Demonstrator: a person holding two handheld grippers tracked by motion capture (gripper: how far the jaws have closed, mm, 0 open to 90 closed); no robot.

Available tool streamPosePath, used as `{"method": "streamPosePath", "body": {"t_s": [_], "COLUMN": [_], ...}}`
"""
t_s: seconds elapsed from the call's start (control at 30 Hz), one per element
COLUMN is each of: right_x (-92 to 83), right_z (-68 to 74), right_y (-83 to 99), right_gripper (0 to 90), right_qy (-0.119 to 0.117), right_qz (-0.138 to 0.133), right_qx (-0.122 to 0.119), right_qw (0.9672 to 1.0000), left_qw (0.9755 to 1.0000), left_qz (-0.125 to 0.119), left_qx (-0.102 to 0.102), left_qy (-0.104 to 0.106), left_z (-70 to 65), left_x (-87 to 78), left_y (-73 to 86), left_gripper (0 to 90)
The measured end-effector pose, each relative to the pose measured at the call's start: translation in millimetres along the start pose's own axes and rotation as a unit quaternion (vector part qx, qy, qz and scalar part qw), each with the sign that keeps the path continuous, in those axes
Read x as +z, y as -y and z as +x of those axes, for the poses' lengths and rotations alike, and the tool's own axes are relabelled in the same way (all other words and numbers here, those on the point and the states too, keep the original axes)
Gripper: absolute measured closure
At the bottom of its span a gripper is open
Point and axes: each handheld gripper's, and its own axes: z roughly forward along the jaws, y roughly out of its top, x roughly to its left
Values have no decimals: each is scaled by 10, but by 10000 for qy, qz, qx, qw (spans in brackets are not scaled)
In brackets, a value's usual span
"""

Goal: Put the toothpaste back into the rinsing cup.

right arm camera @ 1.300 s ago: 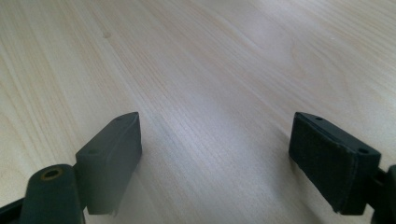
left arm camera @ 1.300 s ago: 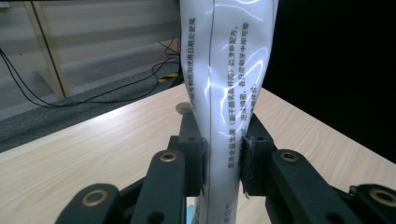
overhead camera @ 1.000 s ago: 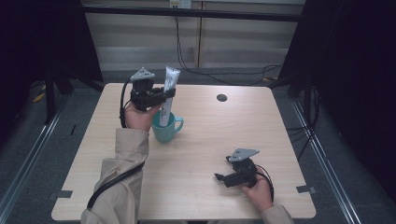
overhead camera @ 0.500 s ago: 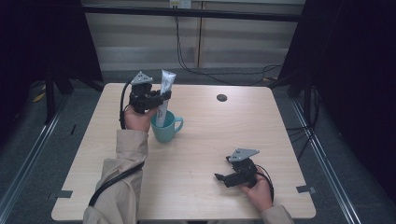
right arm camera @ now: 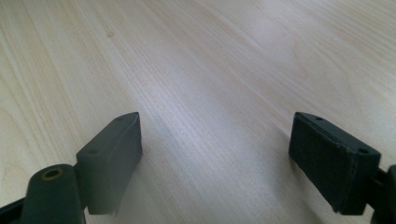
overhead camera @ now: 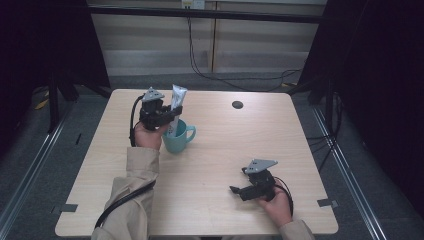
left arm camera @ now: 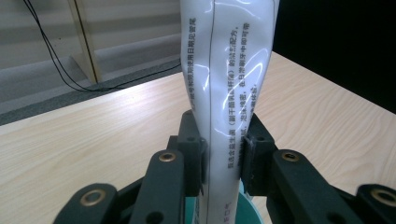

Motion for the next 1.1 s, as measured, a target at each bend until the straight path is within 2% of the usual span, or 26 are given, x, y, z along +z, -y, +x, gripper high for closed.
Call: {"method": "streamPosePath", "body": {"t_s": [0.07,0.33,0.5,0.67,0.87,1.1], "right_x": [0,0,0,0,0,0], "right_z": [0,1,0,-1,0,0], "right_y": [0,0,0,0,0,0], "right_gripper": [167,167,167,170,169,169], "right_qy": [-1,-1,-2,-8,-6,-5], "right_qz": [0,1,1,-1,-4,-3], "right_qx": [1,5,5,12,18,20], "right_qw": [10000,10000,10000,10000,10000,10000], "left_qw": [10000,10000,9998,9996,9992,9994], "left_qz": [25,-3,72,139,288,232], "left_qx": [47,1,29,-39,-14,-22], "left_qy": [-31,-99,-161,-251,-259,-246], "left_z": [-10,-32,-43,-43,-45,-82], "left_x": [0,-9,-18,-35,-39,-66], "left_y": [24,136,202,263,356,386], "left_gripper": [737,732,730,713,706,702]}}
